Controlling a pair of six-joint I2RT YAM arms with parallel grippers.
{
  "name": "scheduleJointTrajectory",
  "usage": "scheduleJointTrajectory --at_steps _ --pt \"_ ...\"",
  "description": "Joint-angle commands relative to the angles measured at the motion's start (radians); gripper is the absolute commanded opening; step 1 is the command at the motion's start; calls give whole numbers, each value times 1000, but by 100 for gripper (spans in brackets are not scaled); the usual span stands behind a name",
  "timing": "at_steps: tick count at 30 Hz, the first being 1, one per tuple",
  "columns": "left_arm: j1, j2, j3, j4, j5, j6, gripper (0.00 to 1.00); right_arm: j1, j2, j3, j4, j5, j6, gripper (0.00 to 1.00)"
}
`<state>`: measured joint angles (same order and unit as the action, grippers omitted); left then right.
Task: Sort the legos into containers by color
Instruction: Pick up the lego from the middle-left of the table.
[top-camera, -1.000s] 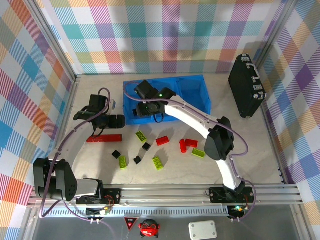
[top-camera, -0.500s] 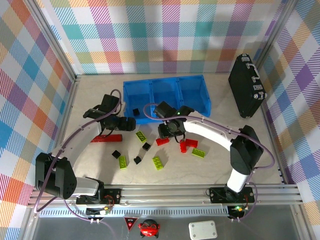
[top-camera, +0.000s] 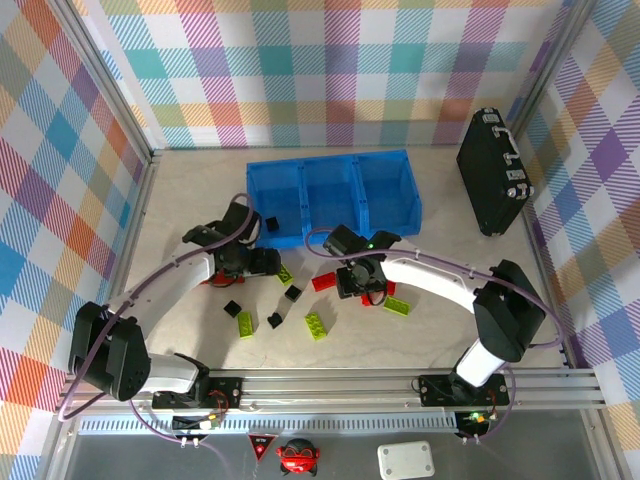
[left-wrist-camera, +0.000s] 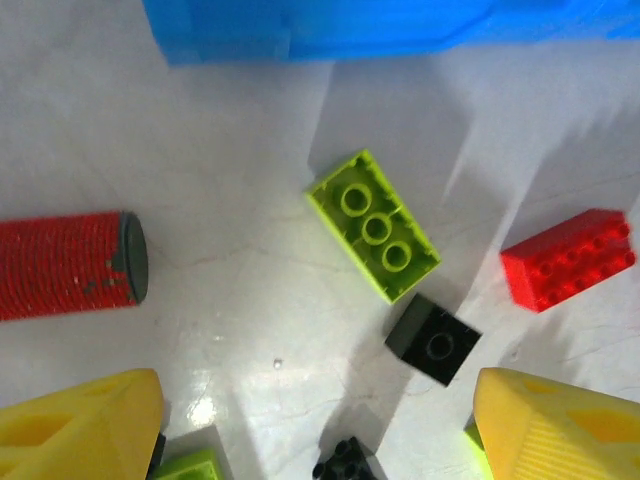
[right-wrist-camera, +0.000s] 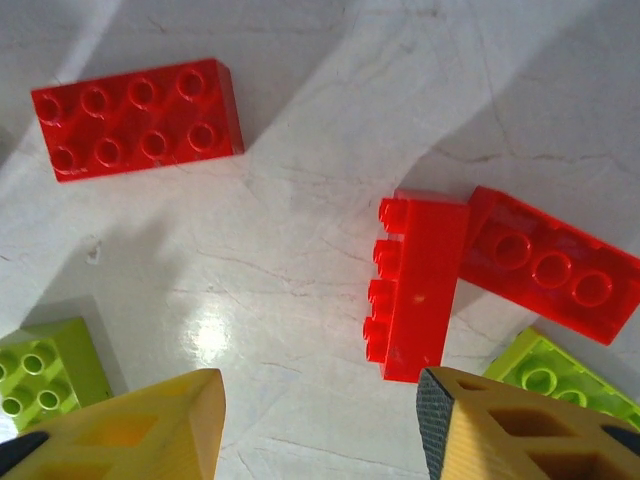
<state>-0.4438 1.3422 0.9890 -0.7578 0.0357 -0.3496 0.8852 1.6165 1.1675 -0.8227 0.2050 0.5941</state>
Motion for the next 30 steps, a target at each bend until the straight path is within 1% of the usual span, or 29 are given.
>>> scheduleJointTrajectory --at_steps 1,6,10,16,20,23,25,28,30 --pt "-32 -58 -52 -63 -49 -85 79 7 -34 -23 28 -39 27 54" --pt "-60 -92 -121 -33 -36 -142 73 7 -38 -48 47 -52 16 53" --pt "-102 -99 -151 -39 -42 -178 69 6 -36 -56 45 -83 5 52" --pt "-150 -100 -155 -75 -58 -217 64 6 -61 -69 33 -78 -9 52" --pt "-205 -92 -146 -66 -38 -240 59 6 -73 -68 26 -64 -13 52" --pt "-239 -67 -153 -48 -2 -239 58 6 -88 -73 34 -62 -17 52" --pt "-260 -43 -153 -50 -2 -244 59 6 -100 -75 37 -59 -17 52" --pt "-297 -5 -148 -61 -26 -254 66 6 -109 -75 30 -53 -14 52" --pt "-315 20 -148 -57 -35 -259 67 6 -112 -77 27 -47 -10 52"
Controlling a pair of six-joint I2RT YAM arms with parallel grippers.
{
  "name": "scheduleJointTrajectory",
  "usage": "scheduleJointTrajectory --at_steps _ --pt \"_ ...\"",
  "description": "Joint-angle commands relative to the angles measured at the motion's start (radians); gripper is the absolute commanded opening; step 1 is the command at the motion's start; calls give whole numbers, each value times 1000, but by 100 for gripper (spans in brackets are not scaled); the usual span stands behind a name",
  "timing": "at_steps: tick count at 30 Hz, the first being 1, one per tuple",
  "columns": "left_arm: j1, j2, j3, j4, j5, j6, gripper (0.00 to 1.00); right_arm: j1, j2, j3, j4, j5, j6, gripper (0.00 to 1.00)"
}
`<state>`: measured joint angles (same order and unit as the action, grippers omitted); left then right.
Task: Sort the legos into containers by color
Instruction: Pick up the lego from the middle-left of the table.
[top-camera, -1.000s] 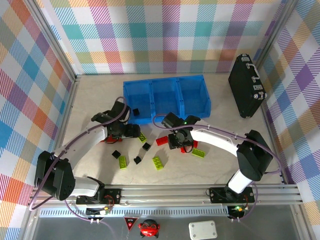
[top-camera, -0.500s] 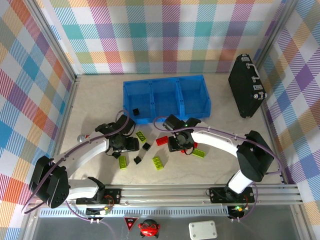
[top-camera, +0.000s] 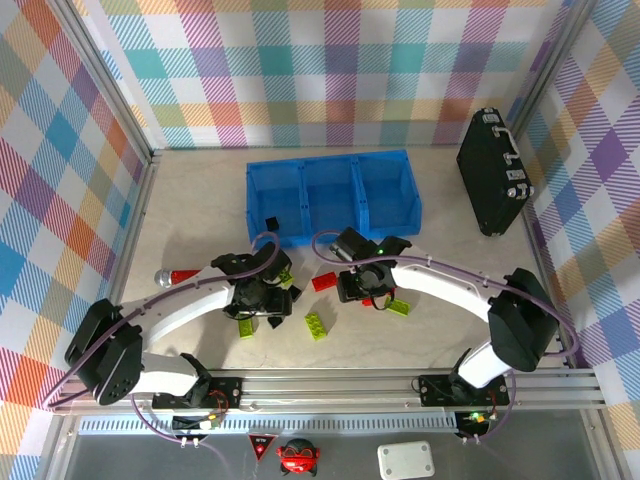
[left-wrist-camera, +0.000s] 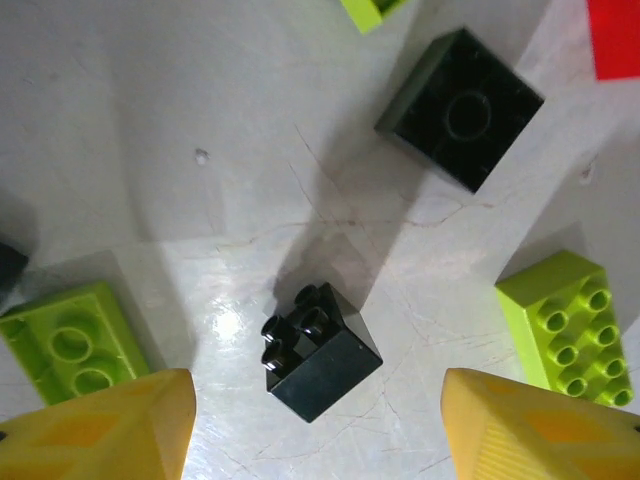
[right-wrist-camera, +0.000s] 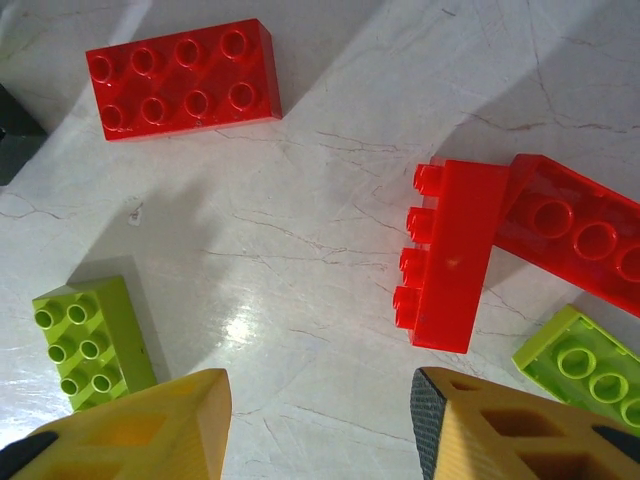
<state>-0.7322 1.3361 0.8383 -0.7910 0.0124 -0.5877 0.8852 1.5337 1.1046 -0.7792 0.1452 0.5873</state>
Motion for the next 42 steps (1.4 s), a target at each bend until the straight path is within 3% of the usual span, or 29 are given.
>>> scheduleJointTrajectory --at_steps 1,8,15,42 --pt "-35 40 4 -24 -12 -27 67 6 -29 -15 -18 14 -2 52" --pt "-96 131 14 -12 -62 -58 65 6 -39 -23 -19 11 5 52" --pt "-120 185 7 32 -90 -95 54 7 -47 -31 -22 21 12 52" --pt "-122 146 46 -11 -161 -74 38 6 -52 -14 -38 33 25 52"
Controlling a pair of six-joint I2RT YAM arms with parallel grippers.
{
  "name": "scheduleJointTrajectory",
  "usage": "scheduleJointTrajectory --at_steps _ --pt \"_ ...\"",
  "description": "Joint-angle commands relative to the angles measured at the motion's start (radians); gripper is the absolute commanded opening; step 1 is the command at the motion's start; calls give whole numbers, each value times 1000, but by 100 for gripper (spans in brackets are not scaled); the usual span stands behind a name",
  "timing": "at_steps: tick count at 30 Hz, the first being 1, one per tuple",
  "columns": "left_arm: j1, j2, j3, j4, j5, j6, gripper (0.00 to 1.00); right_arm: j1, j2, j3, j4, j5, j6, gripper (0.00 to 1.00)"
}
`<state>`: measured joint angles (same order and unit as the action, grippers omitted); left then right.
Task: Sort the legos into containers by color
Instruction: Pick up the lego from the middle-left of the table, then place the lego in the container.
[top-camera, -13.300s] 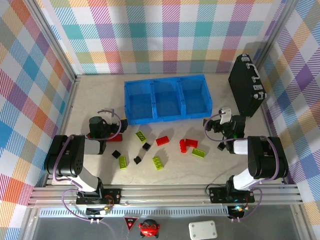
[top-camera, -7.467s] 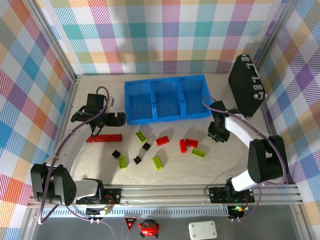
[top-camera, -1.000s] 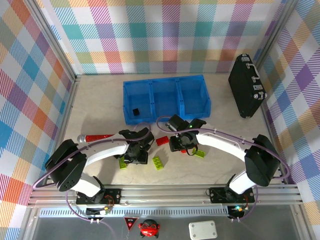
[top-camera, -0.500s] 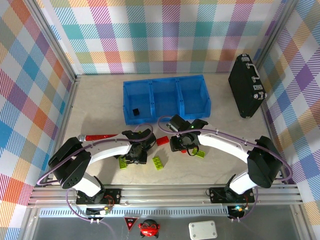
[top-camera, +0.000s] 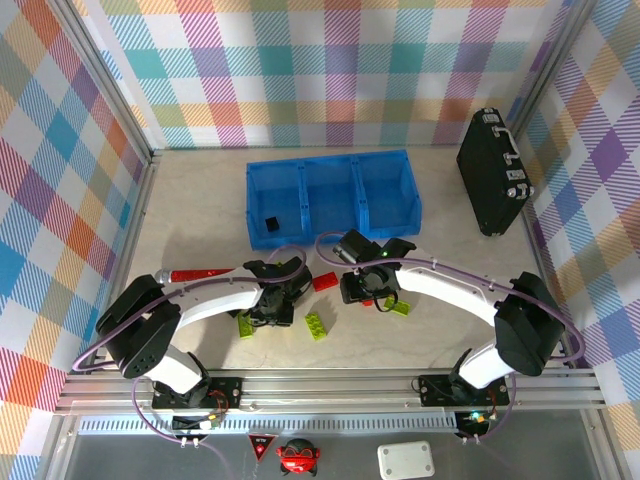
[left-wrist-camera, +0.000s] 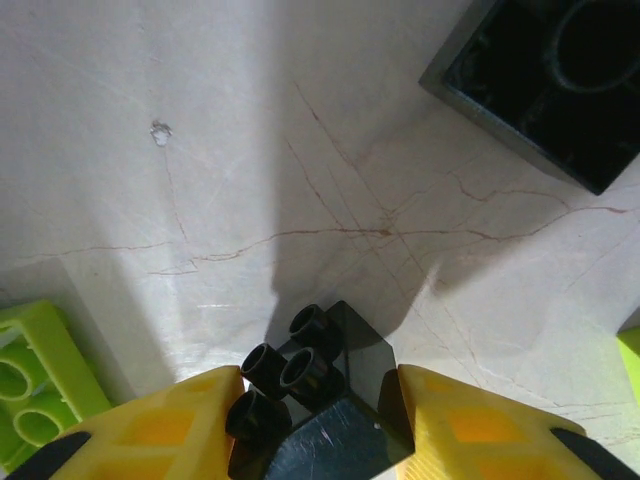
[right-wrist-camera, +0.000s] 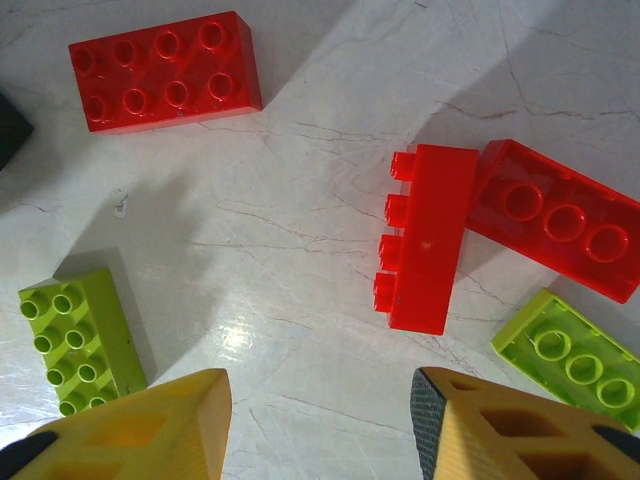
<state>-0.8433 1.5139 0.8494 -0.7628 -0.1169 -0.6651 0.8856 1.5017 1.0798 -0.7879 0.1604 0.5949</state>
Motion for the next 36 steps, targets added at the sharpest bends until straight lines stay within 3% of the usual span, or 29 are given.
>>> scheduleJointTrajectory --at_steps 1,15,27,36 --pt "-11 -35 41 -45 -37 5 37 6 -21 11 -30 19 18 52" --pt "42 -16 220 -92 -56 105 37 6 -100 6 -84 112 54 52" --pt "177 122 478 -137 -19 284 36 7 -296 -62 -177 199 129 52" --pt "329 244 627 -138 36 395 36 6 -442 -133 -212 232 205 52"
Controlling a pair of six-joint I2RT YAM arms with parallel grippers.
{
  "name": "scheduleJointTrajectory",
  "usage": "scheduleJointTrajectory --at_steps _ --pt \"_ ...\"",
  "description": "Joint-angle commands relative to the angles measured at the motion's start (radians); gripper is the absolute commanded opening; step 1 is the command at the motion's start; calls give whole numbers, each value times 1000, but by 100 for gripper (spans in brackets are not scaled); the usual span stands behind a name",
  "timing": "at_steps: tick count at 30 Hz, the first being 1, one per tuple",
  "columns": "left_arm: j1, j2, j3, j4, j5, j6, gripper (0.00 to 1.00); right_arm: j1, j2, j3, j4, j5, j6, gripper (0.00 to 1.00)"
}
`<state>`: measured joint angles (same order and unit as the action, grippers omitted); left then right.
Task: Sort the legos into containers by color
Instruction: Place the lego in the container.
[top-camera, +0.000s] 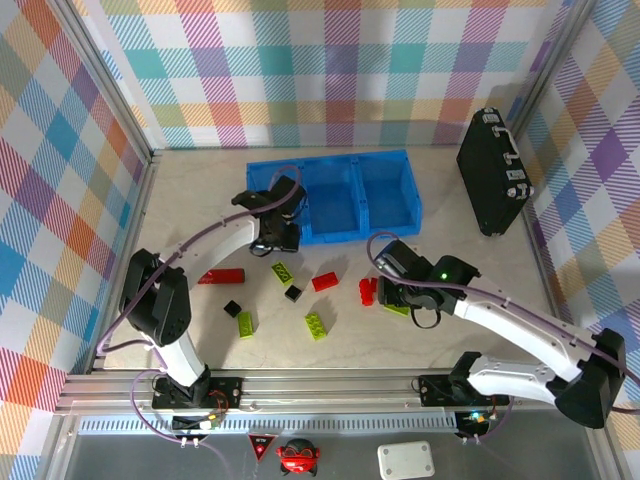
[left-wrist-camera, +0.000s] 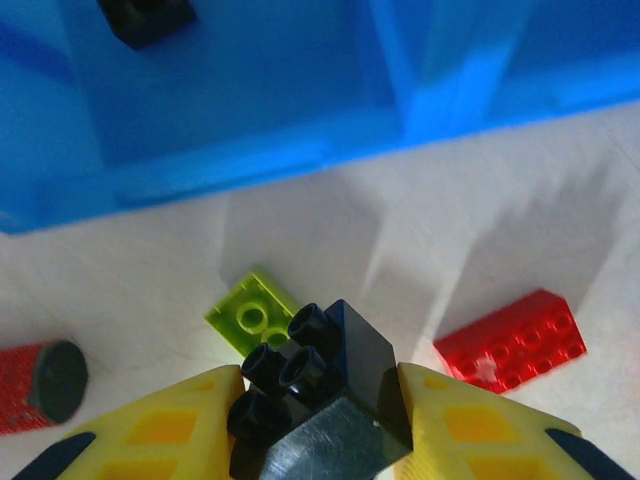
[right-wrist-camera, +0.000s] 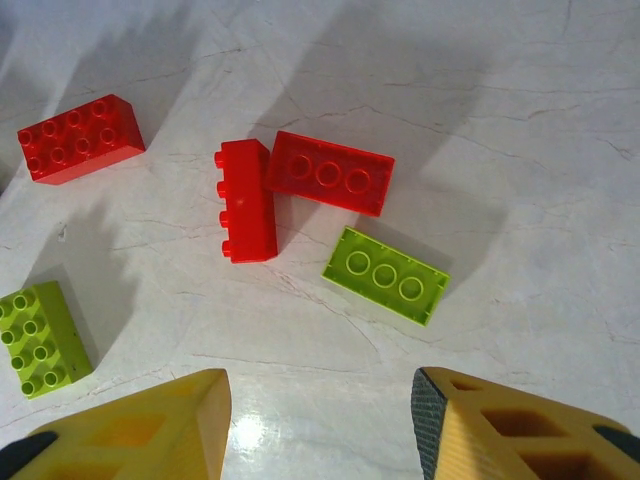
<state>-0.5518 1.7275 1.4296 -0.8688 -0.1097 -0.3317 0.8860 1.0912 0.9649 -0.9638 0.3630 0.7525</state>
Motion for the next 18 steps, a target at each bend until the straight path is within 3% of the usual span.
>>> scheduleJointTrajectory --at_steps 1,7,18 --pt "53 47 66 -28 35 72 36 5 -42 -23 -39 33 53 52" --pt "118 175 224 -35 68 100 35 6 -70 -31 -53 37 68 52" --pt "160 390 431 -35 101 79 36 5 -103 -23 -89 59 79 52"
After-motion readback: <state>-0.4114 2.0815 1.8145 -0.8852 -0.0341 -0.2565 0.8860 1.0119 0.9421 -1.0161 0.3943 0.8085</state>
